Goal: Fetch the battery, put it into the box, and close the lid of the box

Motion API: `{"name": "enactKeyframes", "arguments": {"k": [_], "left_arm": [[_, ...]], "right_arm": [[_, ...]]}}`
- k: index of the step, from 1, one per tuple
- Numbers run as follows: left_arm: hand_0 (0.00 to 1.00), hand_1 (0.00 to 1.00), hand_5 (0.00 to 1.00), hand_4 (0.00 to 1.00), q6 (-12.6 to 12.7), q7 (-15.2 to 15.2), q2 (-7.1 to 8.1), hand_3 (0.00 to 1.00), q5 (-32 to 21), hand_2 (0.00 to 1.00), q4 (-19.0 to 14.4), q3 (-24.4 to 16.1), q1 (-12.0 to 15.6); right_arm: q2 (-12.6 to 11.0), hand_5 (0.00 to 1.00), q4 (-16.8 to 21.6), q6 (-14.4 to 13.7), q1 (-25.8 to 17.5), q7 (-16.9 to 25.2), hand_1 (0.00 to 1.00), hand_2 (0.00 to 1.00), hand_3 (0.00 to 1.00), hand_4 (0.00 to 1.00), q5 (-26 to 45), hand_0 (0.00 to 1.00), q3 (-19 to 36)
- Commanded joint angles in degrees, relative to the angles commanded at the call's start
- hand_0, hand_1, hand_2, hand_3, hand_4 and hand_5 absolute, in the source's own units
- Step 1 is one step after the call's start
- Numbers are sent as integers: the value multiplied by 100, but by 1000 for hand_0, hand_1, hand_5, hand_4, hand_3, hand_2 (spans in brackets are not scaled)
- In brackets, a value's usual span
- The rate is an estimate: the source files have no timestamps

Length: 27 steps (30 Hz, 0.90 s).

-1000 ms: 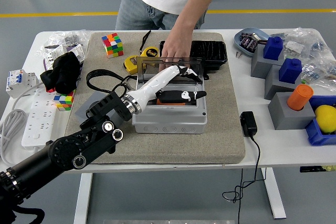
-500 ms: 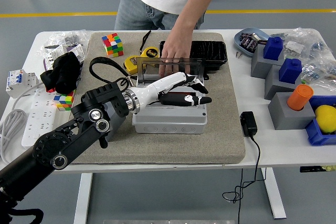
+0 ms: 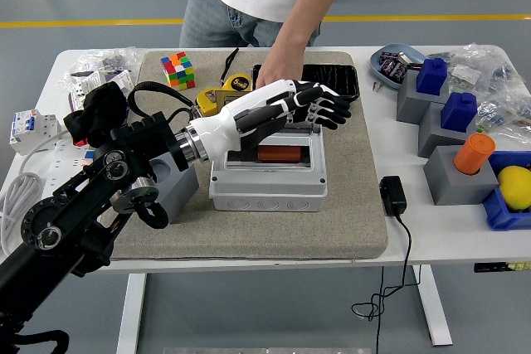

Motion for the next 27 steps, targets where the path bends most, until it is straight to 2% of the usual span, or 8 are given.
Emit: {"name": "enactKeyframes", "arguments": {"k": [6, 8, 9, 12, 14, 15, 20, 27], "left_arm": [[784, 813, 865, 998, 1357, -873, -101, 699, -1288, 779, 448, -207, -87], [784, 813, 865, 998, 1753, -861, -95, 699, -1031, 779, 525, -304, -107], [998, 992, 998, 998, 1972, -839, -93, 861, -807, 942, 583, -371, -124], [998, 992, 998, 998, 2494, -613, -102, 861, -62, 942, 813, -542, -157], [998, 992, 998, 998, 2490, -297, -105, 861, 422, 942, 945, -604, -169], [998, 998, 998, 998, 2380, -143, -102, 933, 645, 998, 995, -640, -170], [998, 998, 998, 998, 1668, 838, -69, 933, 1874, 998, 1076, -698, -144], [998, 998, 998, 998, 895, 1458, 17, 905, 3587, 998, 826, -683, -182]], "right_arm": [[3, 998, -5, 0, -6, -2, 731, 728, 781, 998, 5, 789, -42], [1, 998, -8, 1, -8, -3, 731, 728, 781, 998, -5, 789, -36], [-2, 998, -9, 2, -7, -5, 731, 728, 780, 998, -4, 789, -43], [-2, 998, -8, 1, -8, -8, 731, 728, 780, 998, -5, 789, -47], [-1, 998, -9, 1, -8, -9, 731, 728, 780, 998, -6, 789, -48], [0, 998, -8, -1, -7, -10, 731, 727, 780, 998, -3, 789, -54], [9, 998, -6, -6, -11, -10, 731, 727, 780, 998, 16, 789, -81], [4, 998, -8, -5, 1, -14, 731, 728, 781, 998, 5, 789, -74]]}}
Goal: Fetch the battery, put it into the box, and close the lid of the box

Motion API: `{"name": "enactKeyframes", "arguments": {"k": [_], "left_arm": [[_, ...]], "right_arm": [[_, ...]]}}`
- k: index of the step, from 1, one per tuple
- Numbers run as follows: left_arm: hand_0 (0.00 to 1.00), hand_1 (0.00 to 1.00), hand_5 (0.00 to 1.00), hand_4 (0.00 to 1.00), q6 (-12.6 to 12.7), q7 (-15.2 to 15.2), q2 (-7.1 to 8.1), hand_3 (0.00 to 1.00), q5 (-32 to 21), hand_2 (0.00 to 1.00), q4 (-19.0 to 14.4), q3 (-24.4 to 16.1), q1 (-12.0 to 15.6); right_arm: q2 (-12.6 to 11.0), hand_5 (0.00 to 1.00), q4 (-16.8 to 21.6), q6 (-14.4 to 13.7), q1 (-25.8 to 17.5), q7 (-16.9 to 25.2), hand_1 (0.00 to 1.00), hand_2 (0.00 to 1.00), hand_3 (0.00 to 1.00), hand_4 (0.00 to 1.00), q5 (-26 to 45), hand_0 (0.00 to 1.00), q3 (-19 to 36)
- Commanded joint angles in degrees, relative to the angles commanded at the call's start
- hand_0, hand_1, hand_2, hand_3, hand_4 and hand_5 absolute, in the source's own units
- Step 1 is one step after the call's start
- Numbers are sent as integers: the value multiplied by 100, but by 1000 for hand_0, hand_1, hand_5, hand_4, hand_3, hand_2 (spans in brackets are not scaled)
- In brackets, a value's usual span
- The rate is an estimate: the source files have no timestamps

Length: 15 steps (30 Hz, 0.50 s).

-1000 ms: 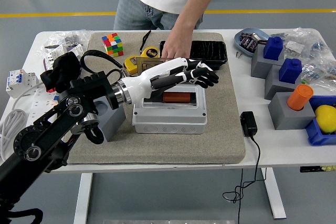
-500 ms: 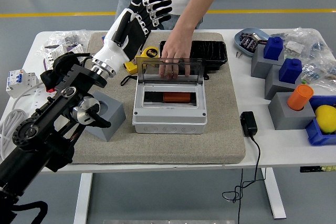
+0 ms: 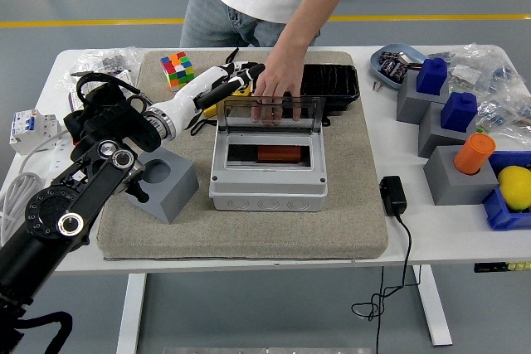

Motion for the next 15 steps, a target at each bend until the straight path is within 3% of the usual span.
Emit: {"name": "enactKeyframes", "arguments": {"k": [5, 6, 8, 13, 15], "left_arm": [[998, 998, 998, 998, -34, -6, 22, 905, 1192, 998, -148, 2, -18], [998, 998, 998, 998, -34, -8, 23, 845, 1373, 998, -153, 2, -19], [998, 998, 998, 998, -46, -5, 51, 845, 1857, 998, -225, 37, -20], [998, 998, 998, 998, -137, 44, 203, 812, 3027, 998, -341, 262, -65], [998, 998, 998, 998, -214, 92, 266, 812, 3239, 998, -410, 330, -88]], "right_arm": [[2, 998, -1, 4, 6, 1, 731, 728, 781, 998, -2, 789, 16], [2, 998, -1, 4, 6, 1, 731, 728, 780, 998, -1, 789, 16], [3, 998, 0, 3, 7, 3, 731, 728, 780, 998, 2, 789, 21], [-3, 998, 2, -1, 19, 7, 730, 728, 780, 998, 12, 789, 24], [-10, 998, 3, -1, 27, 8, 730, 728, 780, 998, 17, 789, 24]]}}
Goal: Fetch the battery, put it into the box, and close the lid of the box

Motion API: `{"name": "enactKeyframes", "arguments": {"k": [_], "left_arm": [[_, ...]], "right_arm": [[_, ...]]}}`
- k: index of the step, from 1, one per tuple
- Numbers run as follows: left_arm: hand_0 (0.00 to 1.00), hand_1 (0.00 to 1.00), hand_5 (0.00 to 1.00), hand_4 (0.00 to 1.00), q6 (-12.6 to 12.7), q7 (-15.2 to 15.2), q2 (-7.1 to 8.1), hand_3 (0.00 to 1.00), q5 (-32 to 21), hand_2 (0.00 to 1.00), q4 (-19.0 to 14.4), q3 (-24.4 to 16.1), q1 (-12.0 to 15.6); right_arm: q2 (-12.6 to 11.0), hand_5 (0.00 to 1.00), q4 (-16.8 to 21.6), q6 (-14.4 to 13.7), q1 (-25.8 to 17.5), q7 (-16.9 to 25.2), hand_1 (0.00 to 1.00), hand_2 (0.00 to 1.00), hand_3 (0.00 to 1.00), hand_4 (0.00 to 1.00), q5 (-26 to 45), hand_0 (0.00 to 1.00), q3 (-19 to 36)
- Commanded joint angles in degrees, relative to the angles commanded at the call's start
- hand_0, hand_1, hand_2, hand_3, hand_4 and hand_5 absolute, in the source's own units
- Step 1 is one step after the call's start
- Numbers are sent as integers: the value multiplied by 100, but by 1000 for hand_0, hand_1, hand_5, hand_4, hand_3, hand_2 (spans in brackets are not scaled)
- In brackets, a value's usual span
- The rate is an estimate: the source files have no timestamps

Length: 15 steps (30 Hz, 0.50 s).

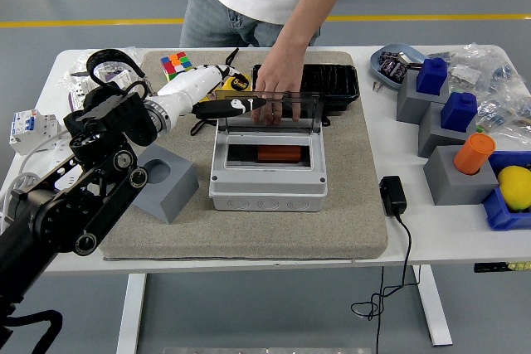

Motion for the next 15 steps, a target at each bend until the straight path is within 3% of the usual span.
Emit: {"name": "enactKeyframes", "arguments": {"k": [2, 3, 15], "left_arm": [[998, 998, 998, 998, -55, 30, 32, 812, 24, 998, -55, 30, -11], [998, 998, 998, 998, -94, 51, 59, 730, 8, 963, -108, 60, -18], [998, 998, 998, 998, -170, 60, 161, 701, -170, 934, -343, 262, 34]], "right_arm": [[-2, 998, -1, 0, 4, -1, 730, 728, 780, 998, -8, 789, 11], [-3, 998, 0, 1, 5, 0, 730, 728, 780, 998, -7, 789, 12], [-3, 998, 3, -1, 8, 1, 730, 728, 780, 998, -5, 789, 19]]}}
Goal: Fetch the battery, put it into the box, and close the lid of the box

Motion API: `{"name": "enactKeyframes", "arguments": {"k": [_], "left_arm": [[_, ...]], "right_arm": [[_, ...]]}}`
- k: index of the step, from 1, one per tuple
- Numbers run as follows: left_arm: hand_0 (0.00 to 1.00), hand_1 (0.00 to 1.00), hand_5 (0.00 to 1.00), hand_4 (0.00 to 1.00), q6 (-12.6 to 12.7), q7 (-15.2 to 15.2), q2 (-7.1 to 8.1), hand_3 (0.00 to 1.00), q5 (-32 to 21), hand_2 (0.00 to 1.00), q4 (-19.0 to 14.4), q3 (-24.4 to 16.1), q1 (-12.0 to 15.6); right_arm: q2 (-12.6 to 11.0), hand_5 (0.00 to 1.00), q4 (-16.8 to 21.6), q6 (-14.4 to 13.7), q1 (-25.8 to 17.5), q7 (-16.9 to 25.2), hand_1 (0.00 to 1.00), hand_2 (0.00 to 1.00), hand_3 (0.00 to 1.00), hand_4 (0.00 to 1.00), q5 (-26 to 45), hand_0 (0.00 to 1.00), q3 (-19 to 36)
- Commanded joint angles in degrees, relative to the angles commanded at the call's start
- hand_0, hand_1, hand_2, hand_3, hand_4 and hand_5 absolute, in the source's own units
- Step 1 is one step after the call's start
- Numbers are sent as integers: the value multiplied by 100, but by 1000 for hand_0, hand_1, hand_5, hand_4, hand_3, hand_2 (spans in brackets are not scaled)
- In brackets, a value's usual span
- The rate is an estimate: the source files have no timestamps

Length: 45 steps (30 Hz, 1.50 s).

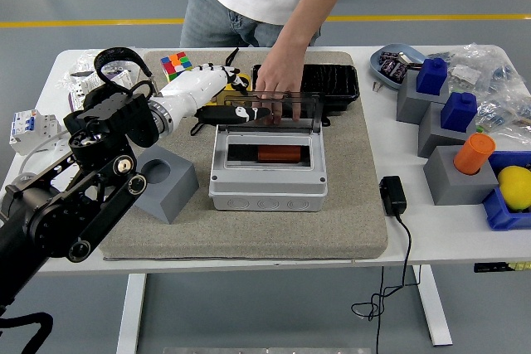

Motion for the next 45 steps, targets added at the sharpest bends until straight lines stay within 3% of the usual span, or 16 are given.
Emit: {"name": "enactKeyframes", "arguments": {"k": [5, 12, 26, 45], "left_arm": [[998, 998, 998, 998, 31, -20, 49, 701, -162, 934, -76, 106, 59], [998, 998, 998, 998, -129, 108, 102, 712, -1233, 930, -251, 314, 137], [998, 998, 998, 998, -115, 176, 165, 718, -1209, 913, -679, 435, 140], [998, 998, 998, 998, -396, 458, 294, 717, -1563, 881, -949, 688, 143]], "right_arm": [[-6, 998, -4, -1, -8, -8, 730, 728, 780, 998, -18, 789, 9], [-3, 998, -5, -6, -24, -10, 730, 728, 780, 998, -4, 789, -18], [-13, 998, -14, -10, -43, -17, 730, 728, 779, 998, -10, 788, -20], [-36, 998, -11, -8, -20, -10, 730, 728, 779, 998, -20, 788, 36]]}}
